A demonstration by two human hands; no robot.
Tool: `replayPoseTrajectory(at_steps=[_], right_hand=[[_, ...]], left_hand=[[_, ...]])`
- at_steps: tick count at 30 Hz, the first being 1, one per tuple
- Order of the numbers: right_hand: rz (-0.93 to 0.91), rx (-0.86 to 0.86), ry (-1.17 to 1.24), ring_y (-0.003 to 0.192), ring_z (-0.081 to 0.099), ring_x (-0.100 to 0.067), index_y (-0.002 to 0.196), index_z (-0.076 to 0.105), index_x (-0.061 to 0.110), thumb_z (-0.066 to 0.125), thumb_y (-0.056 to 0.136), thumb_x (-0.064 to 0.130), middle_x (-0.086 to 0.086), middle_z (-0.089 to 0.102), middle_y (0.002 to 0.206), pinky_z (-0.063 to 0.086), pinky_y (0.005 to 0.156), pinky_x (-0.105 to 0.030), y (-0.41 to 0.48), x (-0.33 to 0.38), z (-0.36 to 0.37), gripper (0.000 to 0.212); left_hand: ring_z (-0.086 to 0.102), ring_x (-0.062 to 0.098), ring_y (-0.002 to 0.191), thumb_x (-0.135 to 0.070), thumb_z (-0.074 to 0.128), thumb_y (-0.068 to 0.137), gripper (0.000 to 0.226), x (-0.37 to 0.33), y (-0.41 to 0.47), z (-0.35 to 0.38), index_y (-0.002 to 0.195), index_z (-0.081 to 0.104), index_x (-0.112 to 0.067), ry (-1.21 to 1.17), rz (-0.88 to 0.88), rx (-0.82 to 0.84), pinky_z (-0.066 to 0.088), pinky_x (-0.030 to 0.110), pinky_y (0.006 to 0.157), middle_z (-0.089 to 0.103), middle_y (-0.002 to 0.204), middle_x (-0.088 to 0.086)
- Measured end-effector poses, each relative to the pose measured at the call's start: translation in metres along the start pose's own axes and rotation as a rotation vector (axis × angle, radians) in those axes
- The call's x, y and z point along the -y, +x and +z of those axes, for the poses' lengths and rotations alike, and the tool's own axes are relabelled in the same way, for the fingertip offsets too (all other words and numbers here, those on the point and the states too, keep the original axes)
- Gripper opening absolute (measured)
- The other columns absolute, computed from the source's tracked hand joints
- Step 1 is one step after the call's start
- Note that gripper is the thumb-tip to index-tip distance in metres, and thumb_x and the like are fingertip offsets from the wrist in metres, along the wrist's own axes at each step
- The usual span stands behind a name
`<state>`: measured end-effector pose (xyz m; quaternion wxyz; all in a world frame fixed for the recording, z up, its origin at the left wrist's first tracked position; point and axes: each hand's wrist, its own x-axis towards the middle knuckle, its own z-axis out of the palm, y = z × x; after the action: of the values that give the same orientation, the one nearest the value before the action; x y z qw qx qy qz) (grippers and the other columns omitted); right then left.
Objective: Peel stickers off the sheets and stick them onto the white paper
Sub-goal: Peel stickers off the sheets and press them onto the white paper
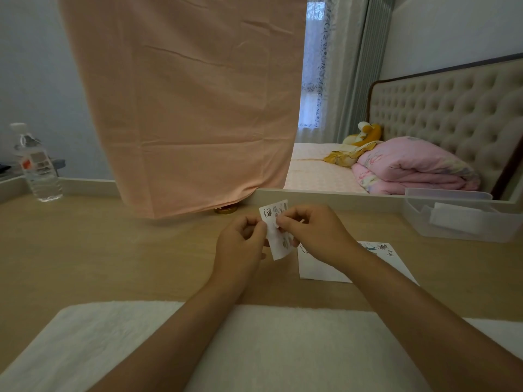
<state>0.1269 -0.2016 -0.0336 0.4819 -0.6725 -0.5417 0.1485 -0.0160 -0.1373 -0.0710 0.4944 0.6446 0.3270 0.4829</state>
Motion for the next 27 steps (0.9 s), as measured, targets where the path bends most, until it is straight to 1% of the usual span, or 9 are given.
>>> replayPoseTrajectory(at_steps=[3, 6, 9, 11, 15, 18, 22, 24, 27], right_hand=[[-0.152, -0.013, -0.146, 0.071, 0.057, 0.011, 0.099, 0.077, 0.028, 0.070, 0.093, 0.030, 0.016, 0.071, 0.097, 0.046, 0.068, -0.017, 0.000, -0.001, -0.002, 0.010], [-0.234, -0.009, -0.208, 0.074, 0.056, 0.007, 0.106, 0.076, 0.029, 0.070, 0.092, 0.034, 0.014, 0.070, 0.102, 0.043, 0.069, -0.017, -0.002, -0.002, -0.001, 0.016], [-0.253, -0.014, -0.274, 0.075, 0.054, 0.003, 0.113, 0.074, 0.028, 0.074, 0.088, 0.038, 0.013, 0.069, 0.107, 0.046, 0.070, -0.022, -0.002, -0.005, 0.003, 0.027], [-0.207, -0.025, -0.218, 0.073, 0.054, 0.002, 0.115, 0.074, 0.028, 0.078, 0.085, 0.036, 0.013, 0.069, 0.109, 0.047, 0.069, -0.022, -0.002, -0.005, 0.005, 0.032], [-0.113, -0.036, -0.051, 0.068, 0.061, 0.000, 0.105, 0.078, 0.031, 0.079, 0.085, 0.030, 0.012, 0.075, 0.100, 0.049, 0.067, -0.022, 0.003, -0.008, 0.002, 0.020], [-0.118, -0.047, -0.125, 0.064, 0.061, 0.007, 0.098, 0.080, 0.033, 0.077, 0.086, 0.035, 0.014, 0.075, 0.095, 0.046, 0.062, -0.019, 0.004, -0.010, -0.001, 0.013], [-0.139, -0.016, -0.158, 0.065, 0.061, 0.006, 0.094, 0.080, 0.033, 0.073, 0.089, 0.035, 0.020, 0.072, 0.081, 0.047, 0.062, -0.019, 0.003, -0.004, -0.004, 0.009], [-0.144, -0.007, -0.190, 0.067, 0.060, 0.007, 0.092, 0.080, 0.033, 0.071, 0.090, 0.036, 0.020, 0.071, 0.079, 0.046, 0.061, -0.020, 0.004, -0.002, -0.007, 0.009], [-0.149, -0.009, -0.286, 0.069, 0.063, 0.003, 0.094, 0.077, 0.036, 0.070, 0.091, 0.041, 0.019, 0.071, 0.087, 0.051, 0.062, -0.022, 0.005, 0.001, -0.013, 0.010]], left_hand=[[0.074, 0.013, 0.077, -0.016, 0.055, 0.101, 0.013, -0.001, 0.000, 0.000, 0.104, 0.068, -0.015, -0.008, 0.006, 0.017, 0.059, 0.035, 0.062, 0.076, 0.092, -0.005], [0.072, 0.014, 0.077, -0.018, 0.054, 0.102, 0.015, -0.001, 0.001, 0.000, 0.107, 0.067, -0.017, -0.001, 0.016, 0.028, 0.059, 0.031, 0.062, 0.075, 0.093, -0.003], [0.071, 0.010, 0.075, -0.017, 0.053, 0.102, 0.014, -0.002, 0.001, -0.001, 0.107, 0.067, -0.017, -0.009, 0.007, 0.048, 0.059, 0.028, 0.061, 0.073, 0.095, -0.003], [0.070, 0.008, 0.074, -0.017, 0.054, 0.102, 0.014, -0.002, 0.002, -0.002, 0.106, 0.067, -0.018, -0.014, -0.007, 0.069, 0.060, 0.028, 0.063, 0.073, 0.095, -0.005], [0.074, 0.011, 0.083, -0.018, 0.053, 0.102, 0.014, -0.007, 0.003, -0.007, 0.105, 0.067, -0.019, -0.037, -0.011, 0.131, 0.060, 0.025, 0.063, 0.073, 0.100, -0.003], [0.074, 0.009, 0.081, -0.020, 0.052, 0.103, 0.016, -0.011, 0.003, -0.009, 0.103, 0.067, -0.018, -0.043, -0.021, 0.154, 0.058, 0.021, 0.061, 0.073, 0.096, -0.003], [0.070, 0.014, 0.092, -0.040, 0.066, 0.091, 0.022, -0.012, 0.002, -0.009, 0.109, 0.067, -0.027, 0.020, 0.009, 0.214, 0.062, 0.032, 0.073, 0.071, 0.104, -0.006], [0.070, 0.012, 0.093, -0.029, 0.076, 0.086, 0.030, -0.013, 0.002, -0.009, 0.114, 0.063, -0.032, 0.037, 0.036, 0.232, 0.061, 0.029, 0.072, 0.070, 0.107, -0.008], [0.070, 0.006, 0.091, -0.010, 0.071, 0.089, 0.034, -0.011, 0.004, -0.010, 0.110, 0.064, -0.035, 0.114, 0.124, 0.200, 0.059, 0.022, 0.070, 0.072, 0.103, -0.009]])
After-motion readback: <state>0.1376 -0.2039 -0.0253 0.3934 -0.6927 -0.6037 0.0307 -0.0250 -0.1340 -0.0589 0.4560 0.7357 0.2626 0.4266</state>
